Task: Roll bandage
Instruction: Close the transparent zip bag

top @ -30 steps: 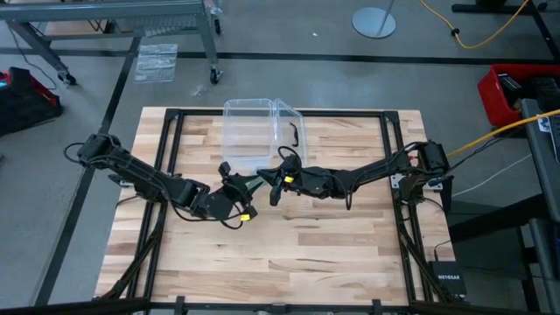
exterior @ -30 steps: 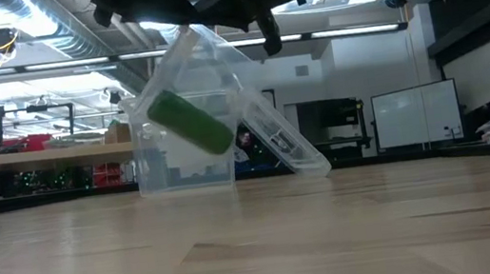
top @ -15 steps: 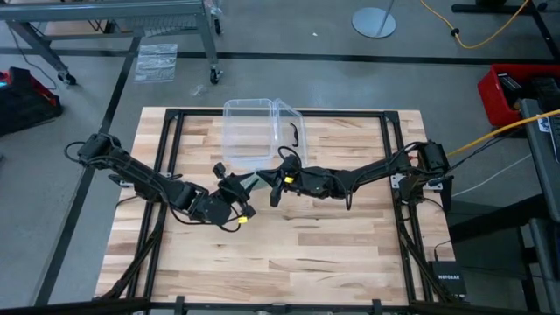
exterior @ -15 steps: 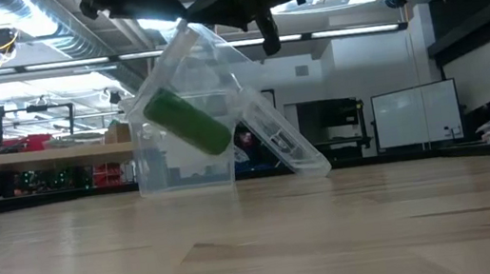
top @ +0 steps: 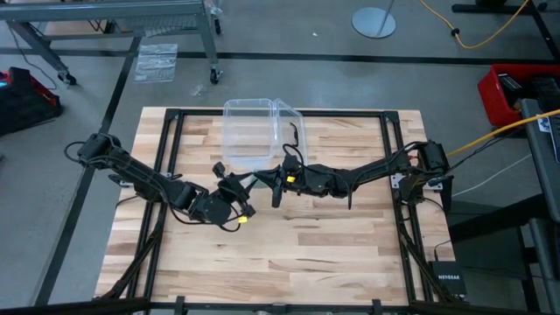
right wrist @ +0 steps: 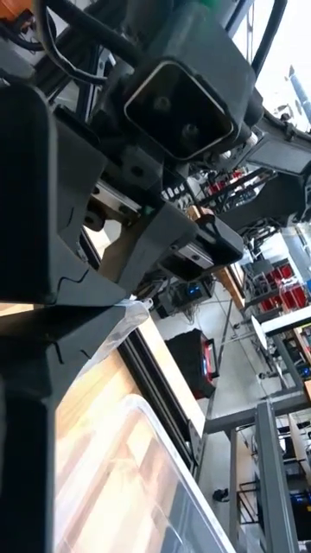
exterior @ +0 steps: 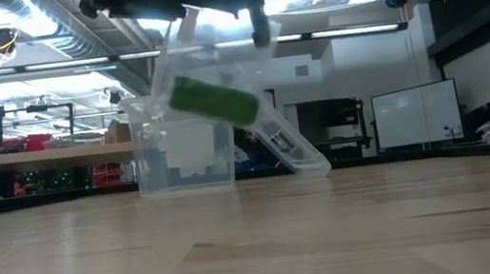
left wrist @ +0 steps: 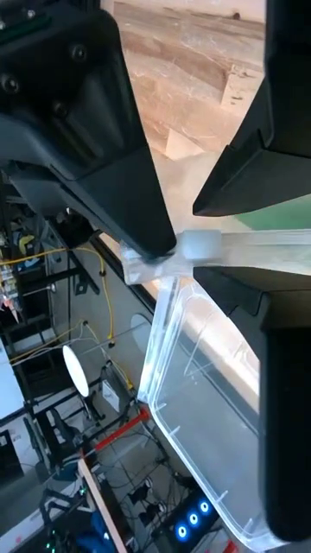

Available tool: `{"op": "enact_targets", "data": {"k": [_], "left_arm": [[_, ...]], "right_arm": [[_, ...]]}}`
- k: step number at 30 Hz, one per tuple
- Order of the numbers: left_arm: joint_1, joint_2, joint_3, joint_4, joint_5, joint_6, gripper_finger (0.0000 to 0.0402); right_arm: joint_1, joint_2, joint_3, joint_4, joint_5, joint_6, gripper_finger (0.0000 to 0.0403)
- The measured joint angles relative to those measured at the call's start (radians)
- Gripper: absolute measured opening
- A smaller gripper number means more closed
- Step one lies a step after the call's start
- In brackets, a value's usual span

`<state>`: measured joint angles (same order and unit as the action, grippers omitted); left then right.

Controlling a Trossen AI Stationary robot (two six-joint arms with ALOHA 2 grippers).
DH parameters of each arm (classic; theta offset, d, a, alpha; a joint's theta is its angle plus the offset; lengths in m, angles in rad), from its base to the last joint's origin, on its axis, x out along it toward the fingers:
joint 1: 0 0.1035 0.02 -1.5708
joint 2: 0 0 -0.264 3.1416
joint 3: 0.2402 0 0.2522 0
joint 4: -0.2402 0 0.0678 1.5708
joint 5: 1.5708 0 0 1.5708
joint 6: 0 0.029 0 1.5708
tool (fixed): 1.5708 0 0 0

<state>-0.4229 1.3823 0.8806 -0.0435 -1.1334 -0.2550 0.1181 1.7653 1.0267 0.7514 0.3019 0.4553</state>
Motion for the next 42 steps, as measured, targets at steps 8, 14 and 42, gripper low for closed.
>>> {"op": "enact_targets", "data": {"k": [8,14,42], "left_arm": [[-0.001,0.000,0.000,0.002,-0.004,-0.011,0.0098],[-0.001,0.000,0.000,0.004,-0.004,-0.008,0.0093],[-0.026,0.000,0.002,-0.057,0.007,-0.108,0.0016]], "right_arm": [[0.000,0.000,0.000,-0.005,0.000,0.000,0.0000],[0.000,0.000,0.000,-0.023,-0.001,0.000,0.0000],[0.000,0.001,0.000,-0.017,0.000,0.000,0.0000]]}}
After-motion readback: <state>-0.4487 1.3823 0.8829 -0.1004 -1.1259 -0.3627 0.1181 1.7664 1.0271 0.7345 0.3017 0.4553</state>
